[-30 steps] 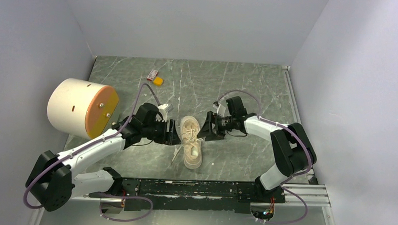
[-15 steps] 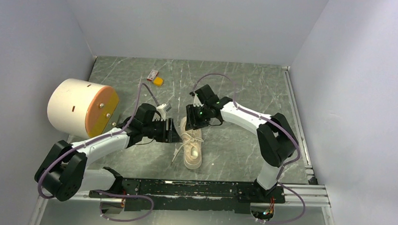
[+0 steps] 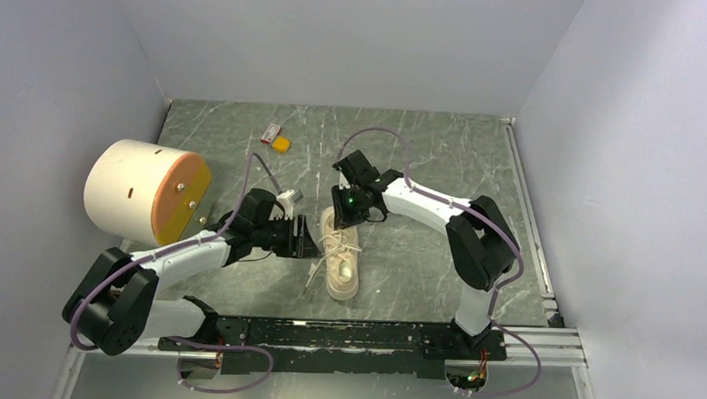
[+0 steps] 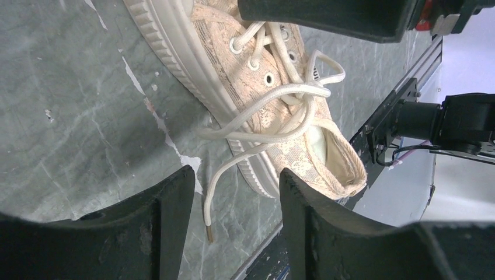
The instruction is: Tie the shoes
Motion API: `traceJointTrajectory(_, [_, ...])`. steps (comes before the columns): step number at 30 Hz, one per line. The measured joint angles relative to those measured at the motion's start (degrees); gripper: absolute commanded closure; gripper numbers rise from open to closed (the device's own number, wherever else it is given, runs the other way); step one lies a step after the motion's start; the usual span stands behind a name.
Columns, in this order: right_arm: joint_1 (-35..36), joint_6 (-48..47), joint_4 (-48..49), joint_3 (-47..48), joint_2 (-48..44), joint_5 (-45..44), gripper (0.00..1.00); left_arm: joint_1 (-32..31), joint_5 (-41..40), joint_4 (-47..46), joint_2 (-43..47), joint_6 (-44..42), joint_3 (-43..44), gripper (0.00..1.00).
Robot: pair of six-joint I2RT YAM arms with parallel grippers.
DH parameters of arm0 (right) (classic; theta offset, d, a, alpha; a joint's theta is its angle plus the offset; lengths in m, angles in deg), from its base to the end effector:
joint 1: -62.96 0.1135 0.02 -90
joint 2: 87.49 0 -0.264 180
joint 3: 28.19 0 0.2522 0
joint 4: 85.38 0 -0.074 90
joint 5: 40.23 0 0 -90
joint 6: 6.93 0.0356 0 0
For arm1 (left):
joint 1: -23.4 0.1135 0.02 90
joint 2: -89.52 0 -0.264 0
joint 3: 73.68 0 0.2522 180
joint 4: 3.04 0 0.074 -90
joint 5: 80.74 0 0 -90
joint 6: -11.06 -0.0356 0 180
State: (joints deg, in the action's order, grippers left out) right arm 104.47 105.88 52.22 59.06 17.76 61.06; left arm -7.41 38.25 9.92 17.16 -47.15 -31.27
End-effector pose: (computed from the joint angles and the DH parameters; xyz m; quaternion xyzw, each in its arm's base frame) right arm 0.2823 0.2591 0.1956 -0.1811 0.9453 0.2158 0.1646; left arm 0.1934 -0.1355 0.1676 0.0924 0.8884 -0.3970 0.2113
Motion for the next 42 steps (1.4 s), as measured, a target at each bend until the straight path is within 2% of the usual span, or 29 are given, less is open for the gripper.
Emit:
traceJointTrajectory(4, [0.2, -0.4, -1.0, 0.5, 0.0, -1.5, 0.99, 0.4, 0.0, -0.4, -0.3, 0.0, 0.0, 0.39])
traceJointTrajectory(5, [0.2, -0.4, -1.8, 1.0, 0.0, -1.9, 1.00, 0.6, 0.1, -0.6, -0.5, 0.0, 0.0, 0.39])
traceJointTrajectory(16, [-1.3, -1.9, -5.6, 2.8, -3.6, -8.5, 1.00, 2.7, 3.2, -3.3, -2.3, 0.0, 0.0, 0.37])
traceJointTrajectory(28, [-11.2, -6.2, -6.4, 2.8, -3.4, -6.1, 1.00, 4.4, 7.3, -5.8, -4.8, 0.4, 0.8, 0.36])
traceJointTrajectory(37, [-13.1, -7.5, -6.4, 2.9, -2.5, -4.2, 1.00, 4.8, 11.0, -8.7, -10.5, 0.5, 6.7, 0.36])
traceJointTrajectory(42, [-13.4, -7.6, -6.5, 3.6, -0.8, -4.2, 1.00, 4.8, 14.4, -10.4, -13.2, 0.1, 10.2, 0.40])
